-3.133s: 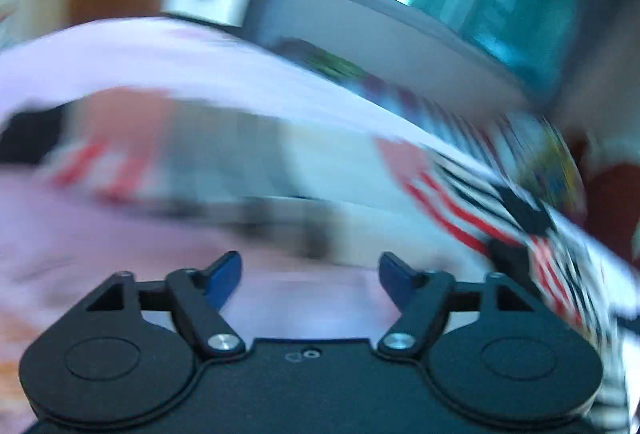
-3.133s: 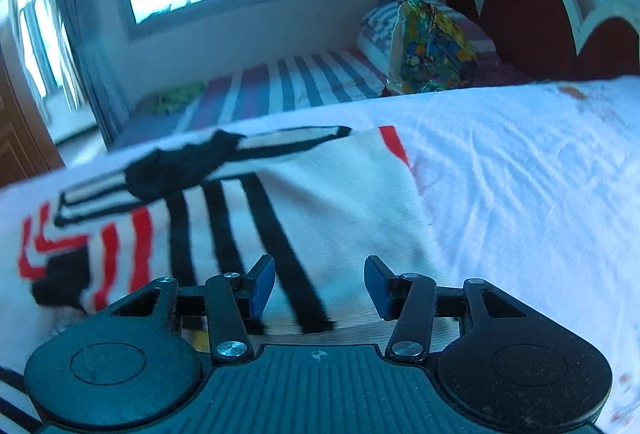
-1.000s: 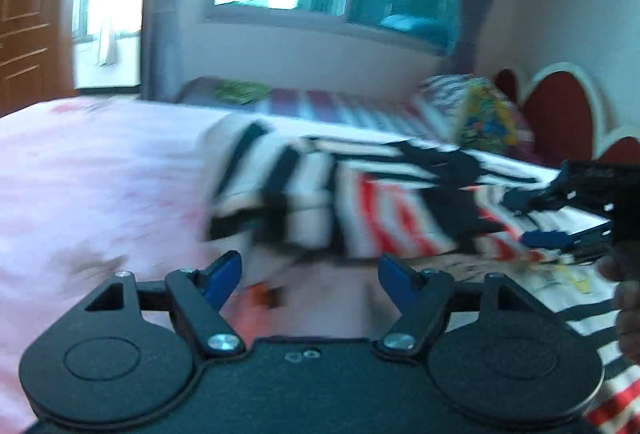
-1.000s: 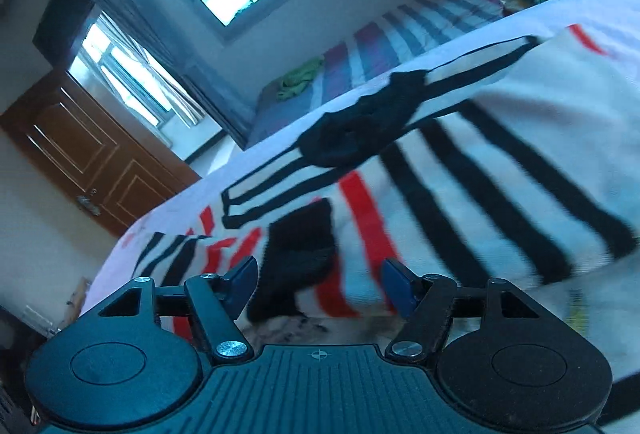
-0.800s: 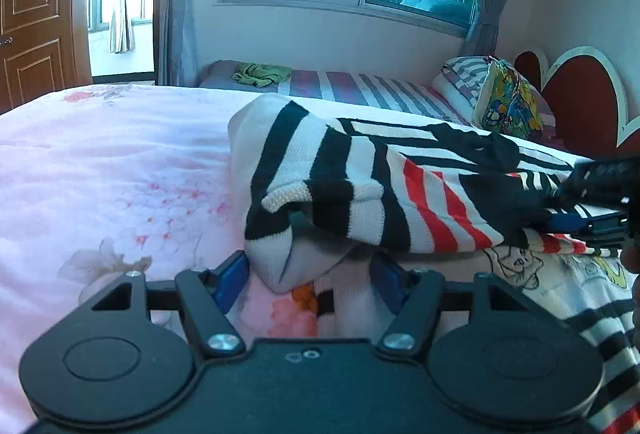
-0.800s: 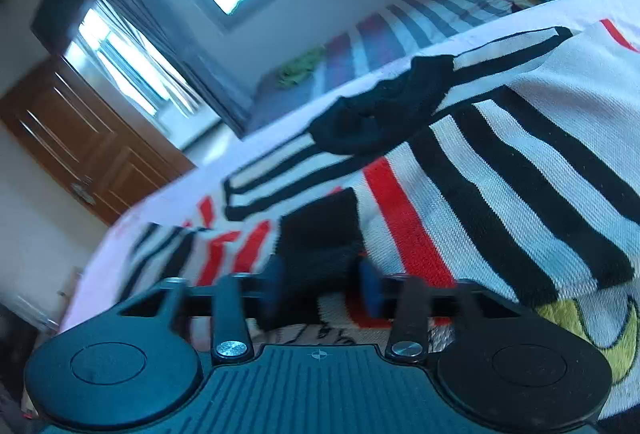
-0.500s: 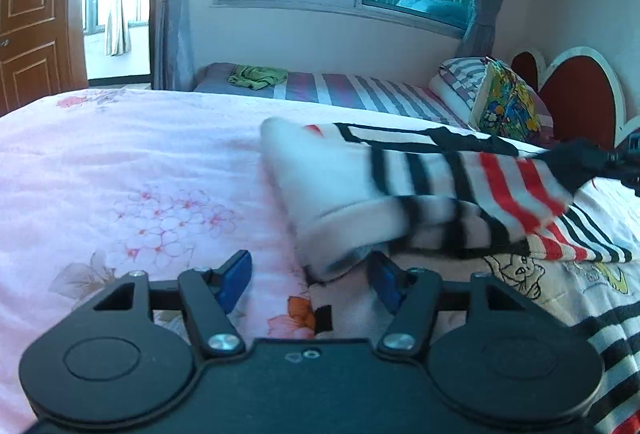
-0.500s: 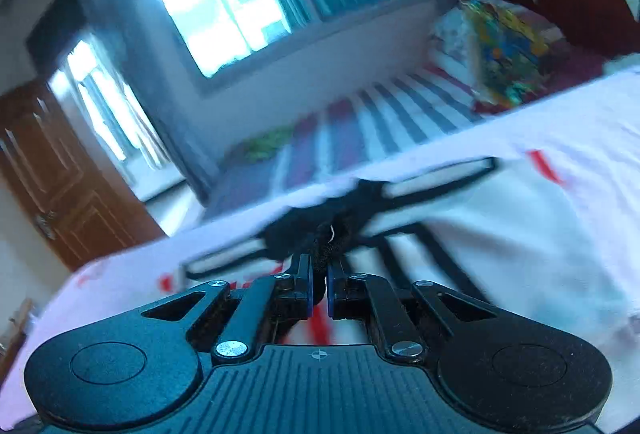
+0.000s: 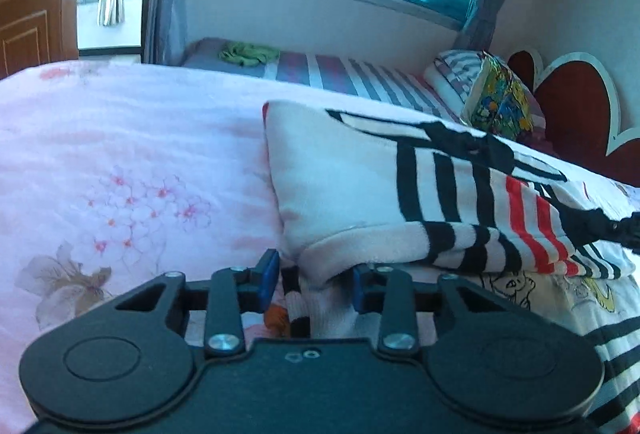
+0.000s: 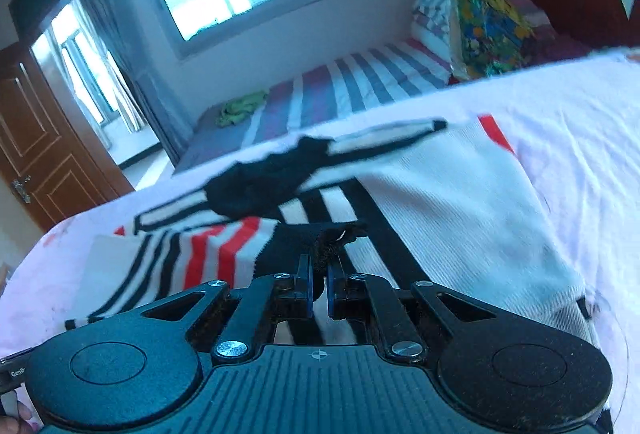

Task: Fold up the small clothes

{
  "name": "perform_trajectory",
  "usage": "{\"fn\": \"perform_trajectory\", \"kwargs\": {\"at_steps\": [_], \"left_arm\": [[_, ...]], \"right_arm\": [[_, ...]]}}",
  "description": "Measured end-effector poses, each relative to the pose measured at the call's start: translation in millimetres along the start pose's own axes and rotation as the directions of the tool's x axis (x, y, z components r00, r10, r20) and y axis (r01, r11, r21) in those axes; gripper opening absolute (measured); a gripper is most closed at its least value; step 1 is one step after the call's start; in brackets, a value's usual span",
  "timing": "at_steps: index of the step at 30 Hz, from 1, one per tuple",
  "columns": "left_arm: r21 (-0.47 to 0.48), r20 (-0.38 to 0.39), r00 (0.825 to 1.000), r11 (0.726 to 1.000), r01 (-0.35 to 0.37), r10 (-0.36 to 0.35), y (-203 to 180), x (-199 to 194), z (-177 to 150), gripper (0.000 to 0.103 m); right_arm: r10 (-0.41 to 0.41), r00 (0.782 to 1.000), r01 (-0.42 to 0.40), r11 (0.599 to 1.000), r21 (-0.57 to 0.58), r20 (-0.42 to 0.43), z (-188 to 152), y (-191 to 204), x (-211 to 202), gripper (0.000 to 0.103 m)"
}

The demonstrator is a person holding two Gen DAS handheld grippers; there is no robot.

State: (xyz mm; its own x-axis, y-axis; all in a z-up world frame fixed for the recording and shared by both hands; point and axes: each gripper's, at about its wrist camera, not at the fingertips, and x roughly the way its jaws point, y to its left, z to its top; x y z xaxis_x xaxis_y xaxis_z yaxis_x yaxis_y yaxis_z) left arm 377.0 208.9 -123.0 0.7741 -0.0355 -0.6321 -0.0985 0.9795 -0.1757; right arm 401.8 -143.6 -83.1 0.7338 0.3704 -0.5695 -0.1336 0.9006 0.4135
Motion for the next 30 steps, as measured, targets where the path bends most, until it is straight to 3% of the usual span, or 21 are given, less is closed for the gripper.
{"fn": "perform_trajectory", "kwargs": {"at_steps": [9,12,16,19,27,29,30], "left_arm": [[0.049,-0.006,1.000,0.999,-0.007,0.007,-5.9,-0.8,2.2,0.035],[0.049,-0.013,1.000,0.999,-0.001,0.002,-5.1,1.1,3.3,0.036],[0.045,-0.024,1.000,0.999,0.010,-0.009,-1.5,3.2,6.3,0.036],[0.048,-0.033,0.999,0.999,0.012,-0.010,-1.9,5.2,7.2,0.037],[0.087,-0.045,0.999,0.996,0.011,-0.007,-7.7,8.9,6.6,0.038],[0.116,-0.055,0.998,0.993,0.020,-0.014,-8.3,6.2,6.5,0.043],[0.131,-0.054,0.999,0.991,0.014,-0.007,-7.7,0.8,6.1,0.057]], "right_arm": [[0.034,0.999,-0.031,0.990,0.135,-0.016,3.0,-21.2,4.5,0.010],[0.036,0.999,-0.034,0.996,0.080,-0.027,8.9,-15.7,7.1,0.009],[0.049,0.997,-0.050,0.999,0.014,0.052,13.4,-5.9,-17.9,0.008],[0.016,0.999,-0.015,0.999,-0.030,0.039,7.8,-5.7,-20.0,0.008],[-0.036,0.999,0.036,0.999,0.022,-0.004,-3.9,-23.9,-10.6,0.008],[-0.061,0.998,0.061,0.998,0.032,0.000,-4.3,-27.7,-12.9,0.009],[-0.095,0.995,0.095,0.995,0.042,0.005,-3.3,-29.7,-17.2,0.009]]}}
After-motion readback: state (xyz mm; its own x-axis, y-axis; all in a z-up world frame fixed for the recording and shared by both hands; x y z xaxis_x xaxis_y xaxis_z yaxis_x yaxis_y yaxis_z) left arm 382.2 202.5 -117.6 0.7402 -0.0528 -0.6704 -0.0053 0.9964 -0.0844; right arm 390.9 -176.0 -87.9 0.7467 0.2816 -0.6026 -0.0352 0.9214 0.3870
